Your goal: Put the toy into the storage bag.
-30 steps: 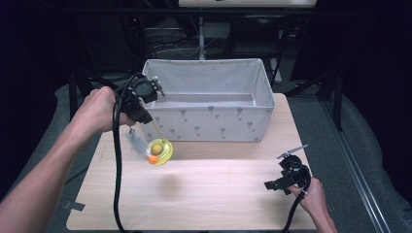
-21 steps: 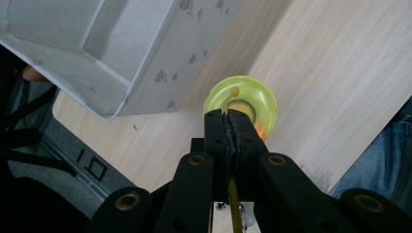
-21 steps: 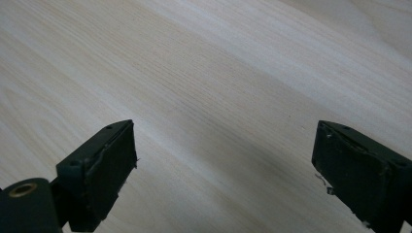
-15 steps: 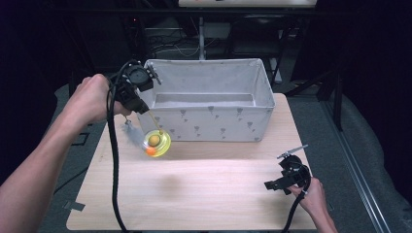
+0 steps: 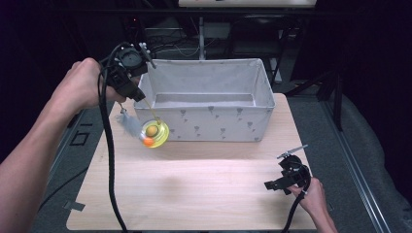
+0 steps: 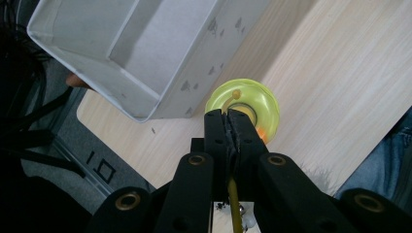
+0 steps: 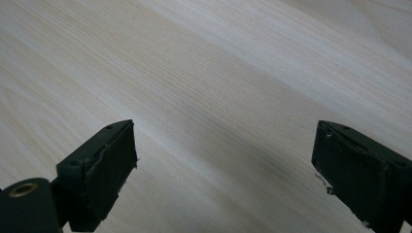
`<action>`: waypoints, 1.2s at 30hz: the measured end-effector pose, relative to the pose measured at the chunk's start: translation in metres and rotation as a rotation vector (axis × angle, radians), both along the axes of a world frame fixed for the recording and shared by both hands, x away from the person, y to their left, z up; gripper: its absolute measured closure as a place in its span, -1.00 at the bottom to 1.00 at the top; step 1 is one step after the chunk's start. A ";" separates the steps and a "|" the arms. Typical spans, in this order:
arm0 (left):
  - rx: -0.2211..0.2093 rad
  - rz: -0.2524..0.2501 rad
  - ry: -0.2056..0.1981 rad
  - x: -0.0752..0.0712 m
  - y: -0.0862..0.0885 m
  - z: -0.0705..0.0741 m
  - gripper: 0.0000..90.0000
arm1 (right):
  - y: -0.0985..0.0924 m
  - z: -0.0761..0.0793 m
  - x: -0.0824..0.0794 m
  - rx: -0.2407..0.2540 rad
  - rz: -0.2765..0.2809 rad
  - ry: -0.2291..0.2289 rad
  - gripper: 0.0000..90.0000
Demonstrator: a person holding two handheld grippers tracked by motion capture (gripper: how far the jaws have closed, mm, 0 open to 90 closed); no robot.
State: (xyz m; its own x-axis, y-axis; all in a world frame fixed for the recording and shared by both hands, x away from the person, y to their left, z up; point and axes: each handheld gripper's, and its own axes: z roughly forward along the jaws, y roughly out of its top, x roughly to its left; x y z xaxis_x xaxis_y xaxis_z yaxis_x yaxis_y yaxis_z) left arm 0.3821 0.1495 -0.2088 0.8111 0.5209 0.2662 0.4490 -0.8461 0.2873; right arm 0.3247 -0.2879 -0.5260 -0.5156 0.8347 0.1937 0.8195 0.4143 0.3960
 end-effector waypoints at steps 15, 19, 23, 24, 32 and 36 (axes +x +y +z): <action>-0.014 0.046 -0.009 0.017 0.005 0.029 0.96 | 0.001 0.001 0.000 -0.018 0.009 -0.010 -0.81; -0.012 0.056 -0.013 0.021 0.006 0.036 0.96 | 0.001 0.001 0.000 -0.021 0.014 -0.006 -0.81; -0.016 0.061 -0.008 0.025 0.006 0.041 0.96 | 0.001 0.001 0.000 -0.023 0.014 -0.007 -0.81; -0.013 0.068 -0.009 0.026 0.006 0.042 0.96 | 0.001 0.001 0.000 -0.022 0.014 -0.007 -0.81; -0.013 0.089 -0.016 0.036 0.006 0.049 0.96 | 0.001 0.001 0.000 -0.019 0.008 -0.010 -0.81; -0.024 0.105 -0.016 0.042 0.008 0.053 0.96 | 0.001 0.000 0.000 -0.012 0.007 -0.001 -0.81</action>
State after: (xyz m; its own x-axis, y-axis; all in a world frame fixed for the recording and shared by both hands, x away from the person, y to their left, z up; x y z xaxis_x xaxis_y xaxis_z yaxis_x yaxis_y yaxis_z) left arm 0.4246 0.1577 -0.1556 0.7471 0.6095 0.2652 0.5303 -0.7871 0.3150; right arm 0.3246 -0.2868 -0.5257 -0.5214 0.8334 0.1831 0.8162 0.4245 0.3918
